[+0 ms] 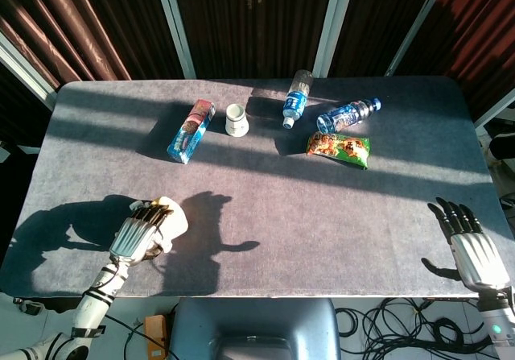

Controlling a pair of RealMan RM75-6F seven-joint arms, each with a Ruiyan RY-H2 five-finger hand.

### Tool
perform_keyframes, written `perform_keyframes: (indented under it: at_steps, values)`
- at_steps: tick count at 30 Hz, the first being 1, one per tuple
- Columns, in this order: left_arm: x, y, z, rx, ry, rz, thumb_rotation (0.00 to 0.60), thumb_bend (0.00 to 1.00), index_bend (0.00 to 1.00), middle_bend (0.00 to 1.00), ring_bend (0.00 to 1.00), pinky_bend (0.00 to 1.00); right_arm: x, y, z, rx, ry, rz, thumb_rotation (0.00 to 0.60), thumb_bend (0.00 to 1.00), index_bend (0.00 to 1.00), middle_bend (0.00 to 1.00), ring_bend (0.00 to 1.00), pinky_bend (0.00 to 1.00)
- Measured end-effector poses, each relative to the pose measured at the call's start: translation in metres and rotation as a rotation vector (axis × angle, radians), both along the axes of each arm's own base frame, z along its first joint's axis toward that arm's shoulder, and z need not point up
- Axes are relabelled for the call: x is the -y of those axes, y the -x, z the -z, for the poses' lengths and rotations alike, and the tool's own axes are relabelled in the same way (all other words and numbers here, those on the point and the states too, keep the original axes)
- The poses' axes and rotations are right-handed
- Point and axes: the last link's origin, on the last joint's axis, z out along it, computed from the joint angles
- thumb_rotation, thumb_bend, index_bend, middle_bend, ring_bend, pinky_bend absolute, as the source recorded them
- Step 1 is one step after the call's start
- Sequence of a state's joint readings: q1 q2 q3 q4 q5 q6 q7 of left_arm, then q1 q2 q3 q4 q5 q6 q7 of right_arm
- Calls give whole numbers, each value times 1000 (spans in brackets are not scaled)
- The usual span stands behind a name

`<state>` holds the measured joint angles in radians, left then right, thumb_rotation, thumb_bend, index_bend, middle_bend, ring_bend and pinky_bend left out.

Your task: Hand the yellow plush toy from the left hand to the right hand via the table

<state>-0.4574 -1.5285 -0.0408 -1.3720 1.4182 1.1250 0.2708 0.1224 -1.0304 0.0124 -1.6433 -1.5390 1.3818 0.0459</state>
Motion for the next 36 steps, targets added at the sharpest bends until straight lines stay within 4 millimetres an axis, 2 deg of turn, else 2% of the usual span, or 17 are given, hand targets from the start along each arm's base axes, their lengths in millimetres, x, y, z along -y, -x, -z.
perform_keyframes:
  at_steps: [4, 6, 8, 11, 16, 21, 27, 31, 36]
  values:
    - [0, 0, 0, -5, -7, 6, 600, 267, 257, 270, 284, 348, 0, 0, 0, -1, 0, 1, 600, 102, 0, 0, 0, 0]
    - [-1, 0, 1, -13, -14, 10, 600, 291, 288, 331, 345, 437, 0, 0, 0, -1, -2, 1, 600, 102, 0, 0, 0, 0]
    - [-2, 1, 2, -32, -37, 18, 600, 344, 355, 430, 438, 582, -1, 0, 0, -2, -4, 0, 600, 102, 0, 0, 0, 0]
    - [-5, 1, 6, -60, -93, 36, 600, 422, 438, 533, 527, 700, -1, 0, 0, -1, -6, 0, 600, 102, 0, 0, 0, 0]
    - [-5, -2, 10, -67, -104, 35, 600, 472, 514, 610, 589, 765, -1, 0, -2, 4, -2, -2, 600, 102, 0, 0, 0, 0]
    - [-7, -17, 11, -59, -101, 69, 600, 476, 529, 623, 599, 775, -2, 0, -2, 7, -3, -4, 600, 102, 0, 0, 0, 0]
    - [-12, -56, 16, -41, -118, 173, 600, 476, 533, 623, 599, 795, -3, -1, -3, 8, -11, -14, 600, 102, 0, 0, 0, 0]
    - [-17, -93, 26, 3, -128, 254, 600, 475, 537, 622, 599, 795, -4, -1, -1, 4, -28, -25, 600, 102, 0, 0, 0, 0]
    - [-18, -130, 43, 59, -145, 338, 600, 474, 537, 620, 598, 795, -5, -1, -2, 6, -42, -37, 600, 102, 0, 0, 0, 0]
